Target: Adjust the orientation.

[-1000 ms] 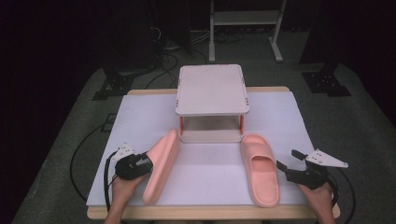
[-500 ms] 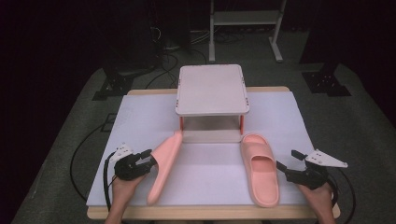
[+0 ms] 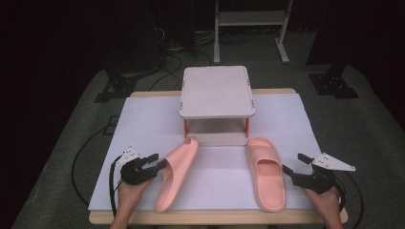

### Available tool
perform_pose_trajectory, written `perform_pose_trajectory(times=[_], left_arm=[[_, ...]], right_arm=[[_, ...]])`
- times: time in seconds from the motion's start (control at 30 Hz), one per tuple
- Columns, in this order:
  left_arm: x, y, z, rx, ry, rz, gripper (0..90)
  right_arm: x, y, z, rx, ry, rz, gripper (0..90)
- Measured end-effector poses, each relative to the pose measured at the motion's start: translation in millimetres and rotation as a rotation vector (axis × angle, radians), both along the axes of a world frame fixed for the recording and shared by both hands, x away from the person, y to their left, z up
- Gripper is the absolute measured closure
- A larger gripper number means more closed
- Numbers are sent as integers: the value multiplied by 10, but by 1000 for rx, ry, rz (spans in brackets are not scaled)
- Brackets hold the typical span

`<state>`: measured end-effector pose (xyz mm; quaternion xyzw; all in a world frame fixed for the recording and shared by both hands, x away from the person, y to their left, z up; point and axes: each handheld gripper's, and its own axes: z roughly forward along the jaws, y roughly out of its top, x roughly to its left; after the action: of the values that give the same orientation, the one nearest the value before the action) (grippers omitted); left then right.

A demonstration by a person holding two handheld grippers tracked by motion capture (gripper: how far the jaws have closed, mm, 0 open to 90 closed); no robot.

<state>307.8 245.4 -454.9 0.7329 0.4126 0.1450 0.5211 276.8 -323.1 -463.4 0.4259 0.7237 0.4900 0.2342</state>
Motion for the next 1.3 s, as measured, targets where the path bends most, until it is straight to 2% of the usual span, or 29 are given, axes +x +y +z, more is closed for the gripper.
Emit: perform_pose_trajectory(times=[0.33, 0.83, 1.1, 1.3], left_arm=[[7, -112, 2, -15, 12, -45, 450], [-16, -282, -3, 15, 18, -116, 430], [-48, -370, -20, 47, 22, -159, 413], [-71, -403, -12, 59, 14, -163, 402]], right_arm=[[1, -1, -1, 3, -1, 2, 193], [5, 22, 2, 19, 2, 17, 193], [-8, 98, 30, 36, -6, 54, 195], [-20, 145, 43, 30, -11, 80, 196]])
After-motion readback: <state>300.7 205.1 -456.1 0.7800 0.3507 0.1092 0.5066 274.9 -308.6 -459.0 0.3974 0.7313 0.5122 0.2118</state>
